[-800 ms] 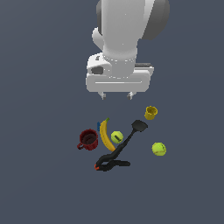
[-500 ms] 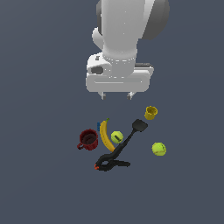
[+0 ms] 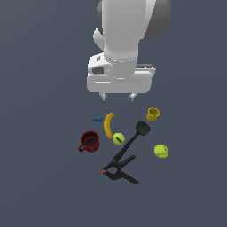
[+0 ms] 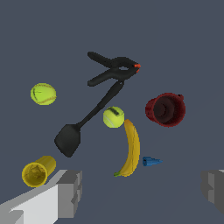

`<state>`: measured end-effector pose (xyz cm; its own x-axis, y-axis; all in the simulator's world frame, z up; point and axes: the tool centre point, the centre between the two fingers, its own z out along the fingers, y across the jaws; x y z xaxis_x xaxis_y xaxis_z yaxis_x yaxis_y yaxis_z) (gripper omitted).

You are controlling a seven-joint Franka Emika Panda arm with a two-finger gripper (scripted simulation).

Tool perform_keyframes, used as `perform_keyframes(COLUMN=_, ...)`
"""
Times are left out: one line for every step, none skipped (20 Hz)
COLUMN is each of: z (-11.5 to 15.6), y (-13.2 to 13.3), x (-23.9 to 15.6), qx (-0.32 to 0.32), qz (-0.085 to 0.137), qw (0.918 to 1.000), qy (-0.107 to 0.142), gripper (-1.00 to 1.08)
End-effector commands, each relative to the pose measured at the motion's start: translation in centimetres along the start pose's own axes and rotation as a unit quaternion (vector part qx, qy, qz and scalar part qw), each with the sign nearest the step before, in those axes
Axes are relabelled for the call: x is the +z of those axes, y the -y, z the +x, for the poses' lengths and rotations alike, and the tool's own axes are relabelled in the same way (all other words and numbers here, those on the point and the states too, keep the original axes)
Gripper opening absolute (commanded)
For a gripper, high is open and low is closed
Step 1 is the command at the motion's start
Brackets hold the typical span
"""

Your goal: Pick up a designated object from a clutter of objects.

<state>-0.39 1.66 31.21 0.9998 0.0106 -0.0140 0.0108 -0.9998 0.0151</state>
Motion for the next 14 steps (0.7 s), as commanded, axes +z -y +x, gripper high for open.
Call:
perform_keyframes(z=0.1, y=0.1, x=0.1, qx=-0.001, qz=0.0, qw=1.0, qy=0.0, gripper=1.0)
perform_keyframes(z=0.2, y=0.2, x=0.1, qx=-0.002, qz=0.0, qw=1.0, qy=0.0, gripper=1.0)
perform_keyframes(z=0.3, y=0.3, x=0.3, qx=-0.003, qz=-0.001, qw=1.0, qy=0.0, gripper=1.0)
perform_keyframes(z=0.5, y=0.4, x=0.4, qx=-0.004, qz=-0.001, qw=1.0, qy=0.0, gripper=1.0)
perform_keyframes(z=0.6, y=0.6, x=0.6, qx=-0.006, qz=-0.002, qw=1.0, qy=0.0, gripper=1.0)
perform_keyframes(z=0.9, y=0.9, x=0.8, qx=-0.009, qz=-0.002, qw=1.0, qy=0.0, gripper=1.0)
perform_keyframes(z=1.1, y=1.1, x=1.0, qx=-0.011, qz=-0.003, qw=0.9999, qy=0.0, gripper=1.0)
perform_keyframes(z=1.4, y=1.4, x=1.3, qx=-0.014, qz=-0.004, qw=0.9999, qy=0.0, gripper=1.0)
perform_keyframes(z=1.7, y=1.8, x=1.6, qx=-0.018, qz=-0.004, qw=0.9998, qy=-0.001, gripper=1.0)
perform_keyframes(z=2.0, y=2.1, x=1.9, qx=-0.021, qz=-0.005, qw=0.9998, qy=-0.001, gripper=1.0)
perform_keyframes(z=2.4, y=2.5, x=2.2, qx=-0.025, qz=-0.006, qw=0.9997, qy=-0.001, gripper=1.0)
perform_keyframes(z=2.8, y=3.0, x=2.7, qx=-0.029, qz=-0.007, qw=0.9995, qy=-0.001, gripper=1.0)
perform_keyframes(z=3.2, y=3.5, x=3.1, qx=-0.034, qz=-0.007, qw=0.9994, qy=-0.001, gripper=1.0)
perform_keyframes(z=3.6, y=4.0, x=3.6, qx=-0.039, qz=-0.008, qw=0.9992, qy=-0.002, gripper=1.0)
